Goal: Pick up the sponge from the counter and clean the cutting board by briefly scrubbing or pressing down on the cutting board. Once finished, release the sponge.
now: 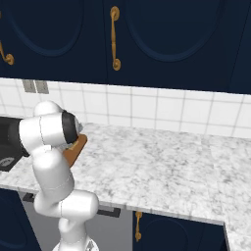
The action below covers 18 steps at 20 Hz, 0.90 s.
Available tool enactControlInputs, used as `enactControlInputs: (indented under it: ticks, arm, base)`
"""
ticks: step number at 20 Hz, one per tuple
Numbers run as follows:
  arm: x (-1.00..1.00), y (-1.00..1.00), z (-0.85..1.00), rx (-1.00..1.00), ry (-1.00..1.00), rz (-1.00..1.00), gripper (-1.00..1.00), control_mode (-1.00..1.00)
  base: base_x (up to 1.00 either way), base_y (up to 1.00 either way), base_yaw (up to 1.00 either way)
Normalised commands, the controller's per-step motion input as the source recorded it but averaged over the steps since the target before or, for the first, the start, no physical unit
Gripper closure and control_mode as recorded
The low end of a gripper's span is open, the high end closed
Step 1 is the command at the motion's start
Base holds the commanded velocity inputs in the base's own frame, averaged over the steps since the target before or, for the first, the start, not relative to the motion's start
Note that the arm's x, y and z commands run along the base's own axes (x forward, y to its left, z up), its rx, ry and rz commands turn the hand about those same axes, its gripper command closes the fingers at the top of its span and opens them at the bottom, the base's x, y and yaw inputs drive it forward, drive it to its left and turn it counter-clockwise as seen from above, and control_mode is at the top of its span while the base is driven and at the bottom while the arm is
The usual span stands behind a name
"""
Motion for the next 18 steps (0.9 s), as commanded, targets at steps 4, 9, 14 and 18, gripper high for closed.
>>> enactControlInputs:
  ticks: [4, 9, 14, 18]
  arm:
    - [-0.85, 0.00, 0.00, 0.00, 0.00, -0.01, 1.00, -1.00]
    - [-0.71, 0.00, 0.00, 0.00, 0.00, -0.01, 1.00, -1.00]
    - [-0.47, 0.02, 0.00, 0.01, 0.04, 0.00, 1.00, -1.00]
    - [0.04, 0.06, 0.04, 0.03, 0.05, -0.01, 1.00, -1.00]
  base:
    - [0.00, 0.00, 0.00]
    - [0.00, 0.00, 0.00]
    - [0.00, 0.00, 0.00]
    - [0.00, 0.00, 0.00]
